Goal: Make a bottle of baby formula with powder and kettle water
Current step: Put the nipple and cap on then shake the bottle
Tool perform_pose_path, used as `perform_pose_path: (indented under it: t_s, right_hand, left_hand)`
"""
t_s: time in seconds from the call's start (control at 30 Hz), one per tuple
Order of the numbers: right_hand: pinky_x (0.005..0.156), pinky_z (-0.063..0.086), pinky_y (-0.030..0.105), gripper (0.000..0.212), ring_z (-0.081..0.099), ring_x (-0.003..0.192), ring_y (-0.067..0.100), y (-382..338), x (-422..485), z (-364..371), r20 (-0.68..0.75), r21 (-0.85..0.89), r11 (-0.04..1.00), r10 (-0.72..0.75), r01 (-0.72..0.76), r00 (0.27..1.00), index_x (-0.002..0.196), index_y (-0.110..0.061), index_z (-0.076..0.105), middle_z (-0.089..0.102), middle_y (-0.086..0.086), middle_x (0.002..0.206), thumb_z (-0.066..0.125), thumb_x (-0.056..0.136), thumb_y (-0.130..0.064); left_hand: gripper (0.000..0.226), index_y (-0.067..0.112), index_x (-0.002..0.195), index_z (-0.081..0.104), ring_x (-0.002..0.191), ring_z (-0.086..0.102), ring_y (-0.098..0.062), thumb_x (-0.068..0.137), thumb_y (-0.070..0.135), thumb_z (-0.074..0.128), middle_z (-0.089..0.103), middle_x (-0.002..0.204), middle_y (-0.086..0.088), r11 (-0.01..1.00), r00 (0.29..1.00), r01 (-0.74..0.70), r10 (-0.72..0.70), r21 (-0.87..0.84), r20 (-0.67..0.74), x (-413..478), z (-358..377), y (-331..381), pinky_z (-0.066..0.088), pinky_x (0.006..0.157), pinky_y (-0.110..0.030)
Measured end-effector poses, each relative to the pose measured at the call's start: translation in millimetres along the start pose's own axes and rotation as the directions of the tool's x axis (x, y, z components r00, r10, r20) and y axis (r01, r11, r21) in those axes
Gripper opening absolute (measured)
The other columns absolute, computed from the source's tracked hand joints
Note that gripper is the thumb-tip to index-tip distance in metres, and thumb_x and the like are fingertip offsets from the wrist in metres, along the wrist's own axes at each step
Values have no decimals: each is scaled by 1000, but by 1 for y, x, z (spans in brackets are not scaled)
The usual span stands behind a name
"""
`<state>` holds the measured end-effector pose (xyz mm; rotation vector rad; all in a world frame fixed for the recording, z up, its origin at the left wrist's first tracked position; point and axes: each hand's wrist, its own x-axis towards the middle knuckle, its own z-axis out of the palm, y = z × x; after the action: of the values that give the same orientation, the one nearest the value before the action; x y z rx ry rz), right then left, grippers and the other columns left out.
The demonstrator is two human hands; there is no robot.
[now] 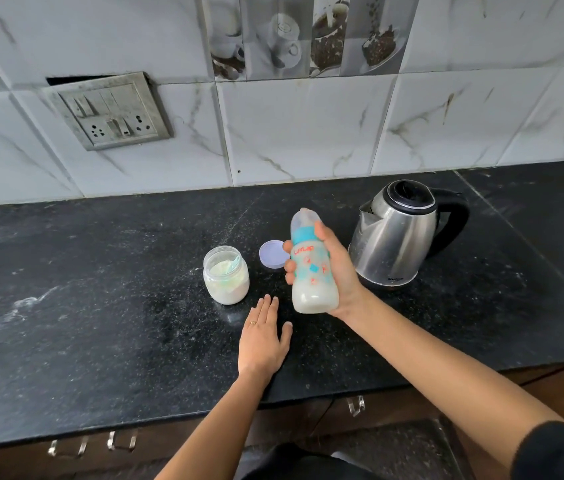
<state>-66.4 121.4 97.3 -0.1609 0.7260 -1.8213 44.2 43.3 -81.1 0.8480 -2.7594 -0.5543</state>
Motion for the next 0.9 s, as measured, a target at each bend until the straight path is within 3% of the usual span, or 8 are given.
perform_pose_path:
  t_s: [0.2, 0.33, 0.4, 0.5, 0.57, 0.67, 0.8, 0.9]
  right_hand:
    - [47, 52, 24, 36, 60, 51, 17, -16, 14, -5, -98, 212, 968, -114, 133, 989, 90, -9, 56, 60, 5, 77, 53, 86, -45]
    - [48, 51, 23, 47, 57, 51, 15, -2, 4, -7, -31, 3, 999, -42, 43, 999, 79, -11, 68, 59, 4, 75, 41, 92, -48]
    - [48, 52, 25, 35, 59, 52, 17, -10, 10, -6, -58, 115, 989, -83, 89, 995, 89, -10, 63, 60, 6, 77, 53, 85, -44]
    - [49, 54, 26, 48, 62, 53, 19, -15, 15, -7, -92, 256, 956, -126, 146, 988, 94, -8, 57, 62, 8, 77, 78, 63, -38]
    - [49, 53, 25, 41, 60, 53, 18, -4, 9, -8, -28, 127, 988, -89, 92, 996, 86, -7, 63, 61, 7, 76, 75, 67, -41]
    - [48, 49, 22, 36, 56, 50, 15, -1, 3, -5, -28, -18, 997, -69, 69, 997, 88, -10, 56, 59, 4, 72, 48, 85, -46]
    - [48, 53, 24, 34, 60, 51, 17, -17, 13, -10, -116, 199, 967, -137, 158, 984, 92, -9, 55, 59, 5, 77, 57, 83, -43]
    - [49, 51, 24, 36, 58, 53, 16, -3, 0, -12, 1, -24, 997, -74, 74, 997, 83, -12, 68, 60, 5, 76, 55, 80, -45]
  left_hand:
    - [61, 15, 151, 19, 147, 7, -11, 99, 45, 31, 16, 159, -1, 1000, 1000, -4, 3, -9, -5, 0, 0, 0, 3, 120, -27]
    - [61, 15, 151, 17, 147, 6, -11, 99, 45, 30, 14, 159, 0, 1000, 1000, -4, 4, -6, -1, 0, -1, -1, 1, 119, -26]
    - [61, 14, 151, 19, 147, 7, -11, 99, 44, 31, 16, 159, -2, 1000, 1000, -9, 9, -6, -8, 1, -1, 0, 2, 120, -26]
    - [61, 14, 151, 19, 147, 7, -11, 99, 44, 31, 17, 159, -2, 1000, 1000, -6, 6, 0, -5, 0, 1, 0, 3, 120, -26]
    - [61, 14, 151, 18, 147, 6, -11, 99, 45, 30, 16, 159, -1, 1000, 1000, -5, 5, 4, -1, 0, 0, -1, 2, 120, -26]
    - [61, 14, 151, 17, 147, 6, -11, 100, 45, 29, 15, 159, -2, 1000, 1000, -8, 8, 9, -3, 0, 0, -1, 1, 120, -26]
    - [61, 14, 151, 18, 147, 6, -11, 100, 44, 30, 15, 159, -2, 1000, 1000, -9, 9, 8, -6, 0, 0, 0, 1, 119, -25]
    - [61, 14, 151, 18, 147, 5, -11, 100, 45, 29, 15, 159, -2, 1000, 1000, -10, 10, 15, 1, 0, 1, -1, 0, 119, -25]
